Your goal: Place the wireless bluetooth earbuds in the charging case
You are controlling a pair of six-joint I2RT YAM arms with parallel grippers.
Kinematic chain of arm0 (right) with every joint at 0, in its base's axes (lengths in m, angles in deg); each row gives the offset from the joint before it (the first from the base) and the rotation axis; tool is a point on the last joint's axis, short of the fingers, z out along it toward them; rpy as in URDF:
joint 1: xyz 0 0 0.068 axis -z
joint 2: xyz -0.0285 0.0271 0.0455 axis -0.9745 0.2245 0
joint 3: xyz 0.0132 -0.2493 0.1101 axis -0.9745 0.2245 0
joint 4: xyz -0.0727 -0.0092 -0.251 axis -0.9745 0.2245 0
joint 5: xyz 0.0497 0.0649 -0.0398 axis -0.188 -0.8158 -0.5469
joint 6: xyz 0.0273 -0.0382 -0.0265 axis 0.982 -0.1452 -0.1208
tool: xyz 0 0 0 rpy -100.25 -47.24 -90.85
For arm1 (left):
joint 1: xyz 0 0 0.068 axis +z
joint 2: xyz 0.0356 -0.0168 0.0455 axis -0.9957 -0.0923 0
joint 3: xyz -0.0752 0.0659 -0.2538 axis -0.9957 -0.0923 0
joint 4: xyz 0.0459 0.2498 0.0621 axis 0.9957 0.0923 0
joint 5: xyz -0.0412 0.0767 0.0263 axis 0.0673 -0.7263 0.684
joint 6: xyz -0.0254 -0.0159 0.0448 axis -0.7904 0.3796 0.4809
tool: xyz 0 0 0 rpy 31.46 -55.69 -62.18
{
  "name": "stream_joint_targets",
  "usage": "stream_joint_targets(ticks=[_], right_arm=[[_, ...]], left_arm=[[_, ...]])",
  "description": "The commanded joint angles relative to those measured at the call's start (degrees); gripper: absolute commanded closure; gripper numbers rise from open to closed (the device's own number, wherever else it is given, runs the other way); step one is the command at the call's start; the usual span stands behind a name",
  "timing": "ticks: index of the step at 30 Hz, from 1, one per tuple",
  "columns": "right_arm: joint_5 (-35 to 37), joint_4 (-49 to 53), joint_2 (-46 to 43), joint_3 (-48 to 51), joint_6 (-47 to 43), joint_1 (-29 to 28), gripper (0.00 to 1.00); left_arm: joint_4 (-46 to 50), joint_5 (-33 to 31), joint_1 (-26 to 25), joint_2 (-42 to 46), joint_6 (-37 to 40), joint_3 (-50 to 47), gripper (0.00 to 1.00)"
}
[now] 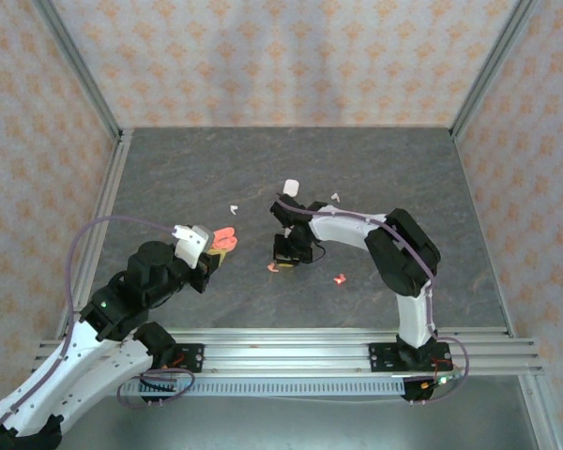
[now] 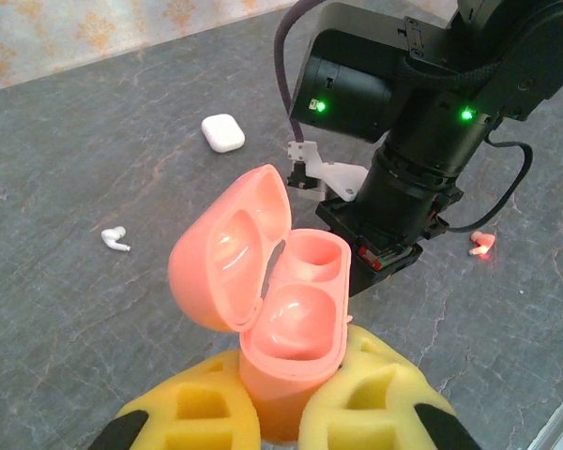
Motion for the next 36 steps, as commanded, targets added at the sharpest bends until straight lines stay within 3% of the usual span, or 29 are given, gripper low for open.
stream_joint_targets(ticks=[1,16,24,33,36], right_arm=[[-4.7,-5.0,-0.2,2.2,4.2,-3.1,0.93],[-5.8,-5.5,-2.0,2.1,6.3,-4.1,0.95],[0.8,0.3,-6.0,-0.2,5.3,-4.1,0.96],[2.0,-3.8,-5.1,-0.4,9.1,-4.1,0.69],[1.7,-3.6,-3.9,-1.1,9.6,-4.1,0.65]], left_arm=[[1.1,-1.0,0.0,1.4,0.1,-0.4,1.00],[1.1,-1.5,0.0,3.9,-0.6,-1.1,1.00],[0.9,-1.4,0.0,3.8,-0.9,-1.1,1.00],[0.3,-1.2,0.0,3.1,-0.6,-1.1,1.00],[0.2,-1.3,0.0,3.1,-0.5,-1.1,1.00]])
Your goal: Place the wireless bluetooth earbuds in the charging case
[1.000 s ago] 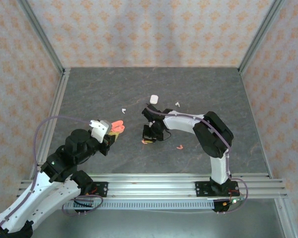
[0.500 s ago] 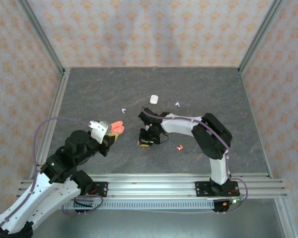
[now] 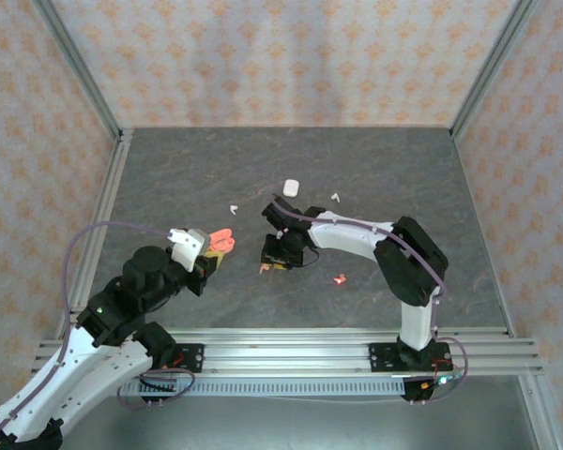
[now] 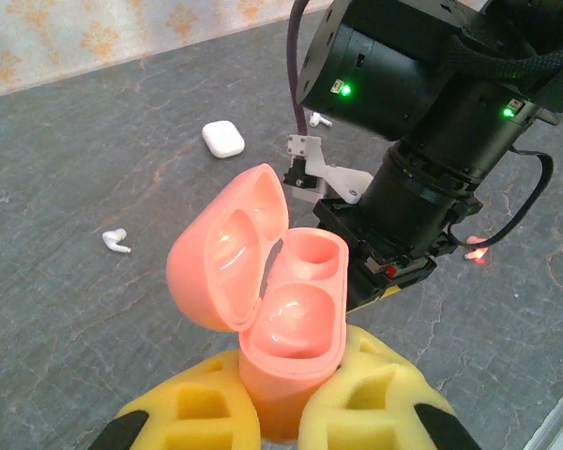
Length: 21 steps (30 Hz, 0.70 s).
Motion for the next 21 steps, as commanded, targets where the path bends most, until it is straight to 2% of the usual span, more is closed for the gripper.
stream_joint_targets(ticks=[1,21], right_arm=[[1.6,-0.4,1.0,-1.9,1.3,-0.2,0.64],[1.2,-2.3,4.7,-3.1,3.8,-0.6,0.65]], left_arm=[[-0.1,-1.2,0.0,0.2,0.0,0.1,1.00],[-0.6,-0.9,0.0,-0.7,0.6,-0.2,1.00]])
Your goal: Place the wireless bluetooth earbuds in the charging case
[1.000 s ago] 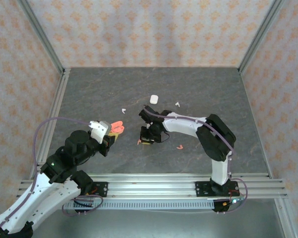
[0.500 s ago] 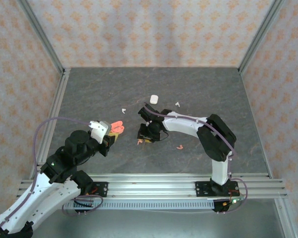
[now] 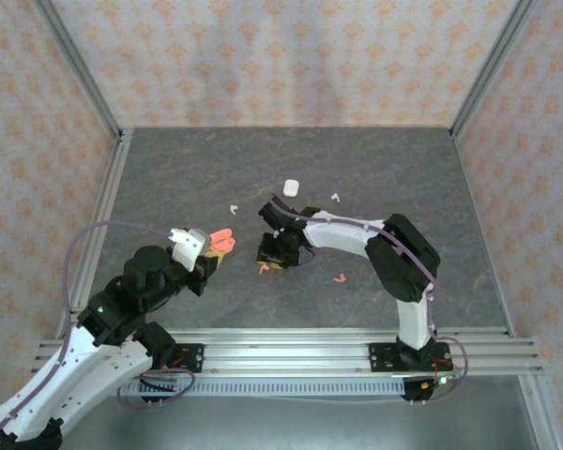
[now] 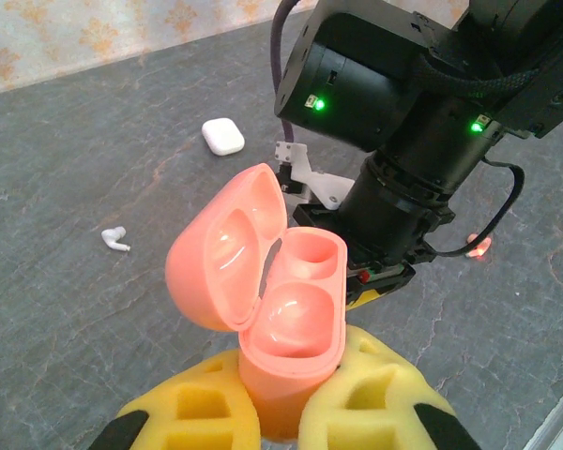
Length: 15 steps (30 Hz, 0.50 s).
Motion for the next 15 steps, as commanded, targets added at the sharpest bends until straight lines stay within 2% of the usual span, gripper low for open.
stream_joint_targets(ticks=[1,15], right_arm=[[1.2,0.4,1.3,-1.5,0.9,-0.6,0.65],[1.9,2.1,4.0,-3.3,0.6,-0.8,0.66]], left_arm=[[-0.5,-0.9,0.0,-0.4,0.6,-0.1,1.00],[-0.5,-0.9,0.0,-1.5,1.2,0.4,1.00]])
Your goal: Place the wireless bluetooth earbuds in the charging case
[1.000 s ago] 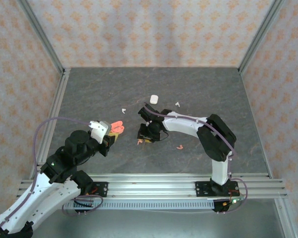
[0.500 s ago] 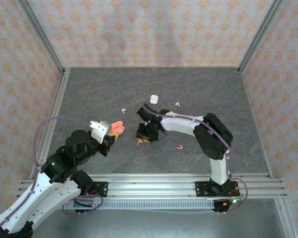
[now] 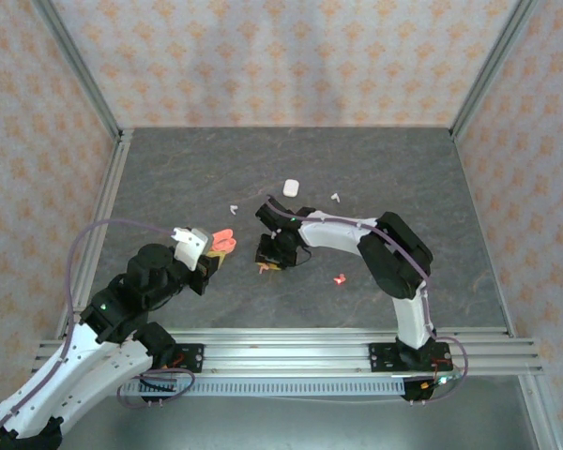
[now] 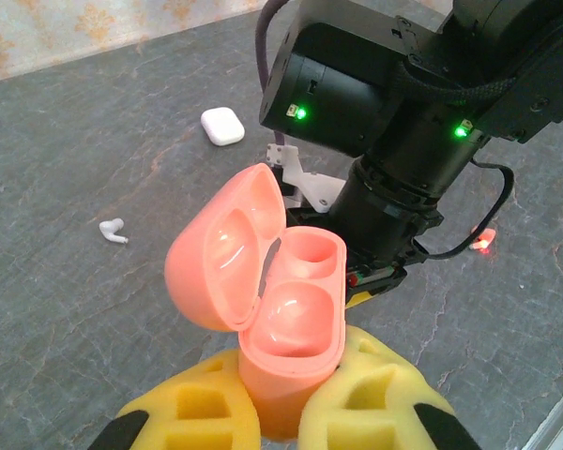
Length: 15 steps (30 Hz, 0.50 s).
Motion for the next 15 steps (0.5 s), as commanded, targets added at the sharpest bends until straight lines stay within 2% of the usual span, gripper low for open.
stream_joint_targets(ticks=[1,15], right_arm=[[1.9,2.1,1.5,-1.7,0.4,-0.6,0.66],[4.9,8.3,4.0,-6.3,-2.0,-2.1,0.68]], left_arm=[[-0.6,-0.9,0.0,-0.3,1.2,0.5,1.00],[0.0,-1.0,0.0,-0.2,1.1,0.3,1.00]])
